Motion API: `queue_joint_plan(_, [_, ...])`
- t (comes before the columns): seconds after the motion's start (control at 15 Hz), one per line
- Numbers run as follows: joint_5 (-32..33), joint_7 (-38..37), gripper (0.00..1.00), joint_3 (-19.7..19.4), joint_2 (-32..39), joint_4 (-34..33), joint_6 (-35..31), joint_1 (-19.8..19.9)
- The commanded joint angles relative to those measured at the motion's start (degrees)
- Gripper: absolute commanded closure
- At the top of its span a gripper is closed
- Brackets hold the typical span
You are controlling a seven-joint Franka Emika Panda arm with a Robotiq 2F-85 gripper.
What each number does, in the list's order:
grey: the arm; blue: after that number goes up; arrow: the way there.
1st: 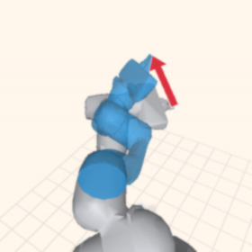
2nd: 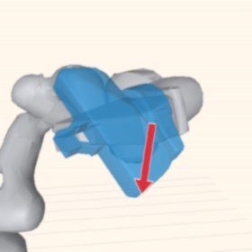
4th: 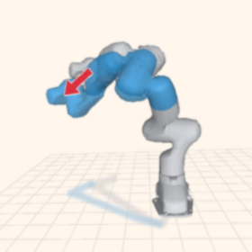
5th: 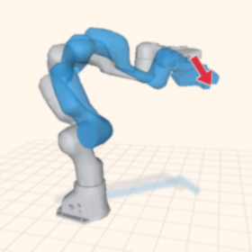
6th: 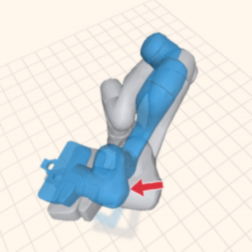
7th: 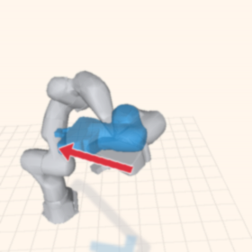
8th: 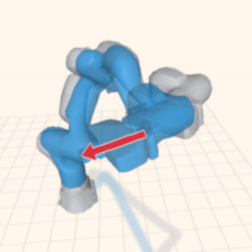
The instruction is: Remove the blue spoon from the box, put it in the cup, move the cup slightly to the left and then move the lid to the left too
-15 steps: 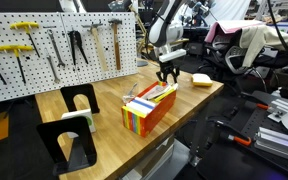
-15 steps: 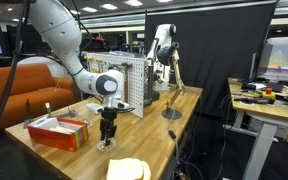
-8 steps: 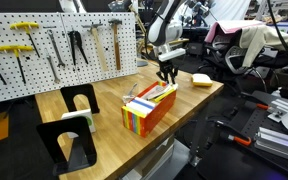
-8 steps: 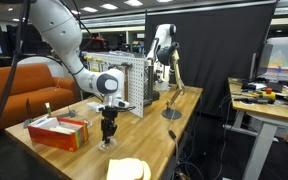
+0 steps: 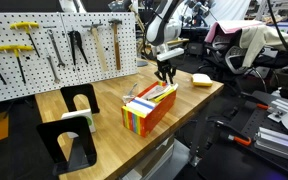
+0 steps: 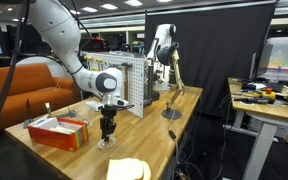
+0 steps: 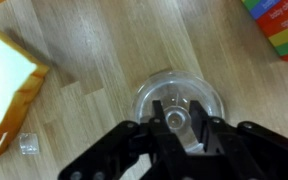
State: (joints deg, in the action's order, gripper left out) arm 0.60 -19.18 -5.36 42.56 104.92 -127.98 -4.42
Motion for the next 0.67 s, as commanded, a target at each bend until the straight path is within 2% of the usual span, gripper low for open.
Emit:
queue_joint_plan(0.0, [0.8, 0.2, 0.92, 0.1, -1.9, 0.4, 0.0, -1.0])
queue_joint_plan(0.33, [-2.3, -5.3, 0.92, 0.8, -1.7, -3.3, 1.0, -2.2])
queue_joint_plan(0.6, [-4.6, -12.6, 0.92, 0.3, 2.2, -9.2, 3.0, -2.9])
